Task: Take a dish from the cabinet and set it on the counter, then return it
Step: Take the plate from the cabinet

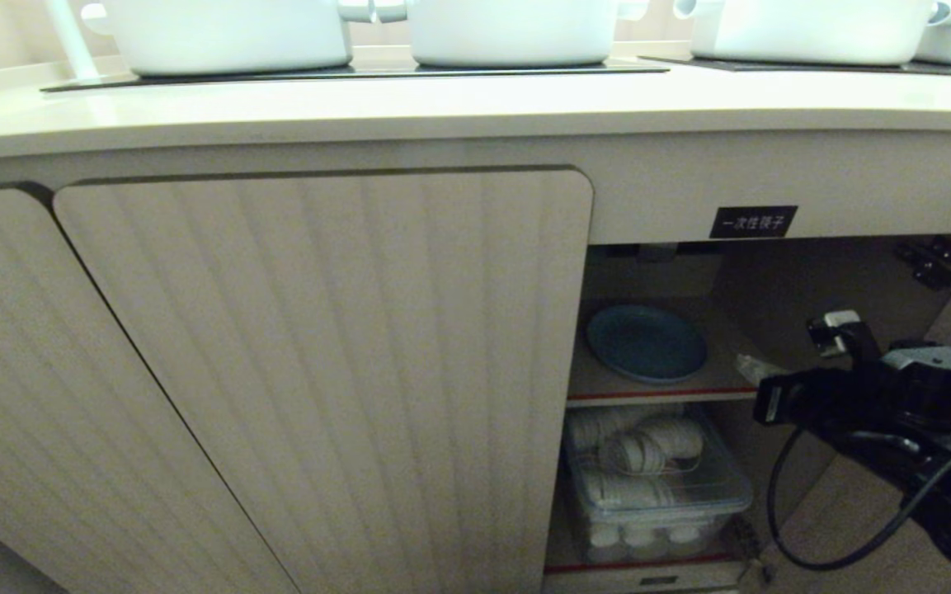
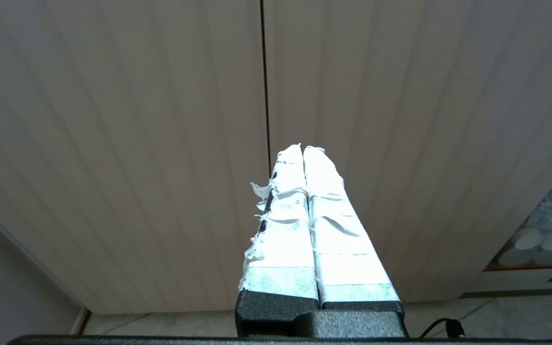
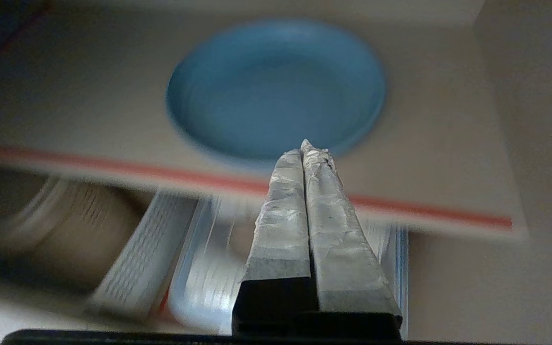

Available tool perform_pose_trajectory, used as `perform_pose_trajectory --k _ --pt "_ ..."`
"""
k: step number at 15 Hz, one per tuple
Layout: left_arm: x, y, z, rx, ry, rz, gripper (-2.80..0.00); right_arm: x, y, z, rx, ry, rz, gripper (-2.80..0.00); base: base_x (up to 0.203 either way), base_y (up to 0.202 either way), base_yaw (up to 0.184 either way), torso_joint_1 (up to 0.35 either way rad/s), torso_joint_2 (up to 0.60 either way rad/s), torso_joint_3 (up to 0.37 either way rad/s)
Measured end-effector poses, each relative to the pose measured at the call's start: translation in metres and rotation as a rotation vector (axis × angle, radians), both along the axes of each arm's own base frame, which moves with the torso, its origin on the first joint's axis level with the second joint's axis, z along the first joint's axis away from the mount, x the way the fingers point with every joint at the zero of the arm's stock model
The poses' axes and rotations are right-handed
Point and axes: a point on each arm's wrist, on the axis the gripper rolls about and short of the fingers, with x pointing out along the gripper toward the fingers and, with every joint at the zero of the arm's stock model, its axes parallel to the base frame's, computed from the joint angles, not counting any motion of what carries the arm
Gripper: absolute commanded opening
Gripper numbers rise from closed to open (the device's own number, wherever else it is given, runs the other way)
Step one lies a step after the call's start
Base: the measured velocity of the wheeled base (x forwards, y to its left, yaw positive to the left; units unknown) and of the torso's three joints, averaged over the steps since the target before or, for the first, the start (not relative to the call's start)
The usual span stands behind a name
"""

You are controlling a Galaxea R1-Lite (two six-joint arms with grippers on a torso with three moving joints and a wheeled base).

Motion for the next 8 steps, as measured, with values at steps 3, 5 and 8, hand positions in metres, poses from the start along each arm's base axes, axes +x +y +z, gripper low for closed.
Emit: perform_pose_trajectory --k 3,5,8 --pt "0.000 0.000 0.000 0.000 0.000 0.000 -2.80 0.016 0.000 -0.009 0.003 -0.012 -0.005 -2.80 0.000 0.000 0.000 0.000 0.00 0.000" --pt "0.000 0.000 0.000 0.000 0.000 0.000 -2.80 0.022 0.001 -0.013 0.002 0.005 -0.004 -2.80 0.000 0.000 0.000 0.000 0.00 0.000" --pt "0.000 0.000 0.000 0.000 0.000 0.000 -2.80 0.031 0.001 -0.012 0.004 0.005 -0.003 -2.80 0.000 0.000 0.000 0.000 0.00 0.000"
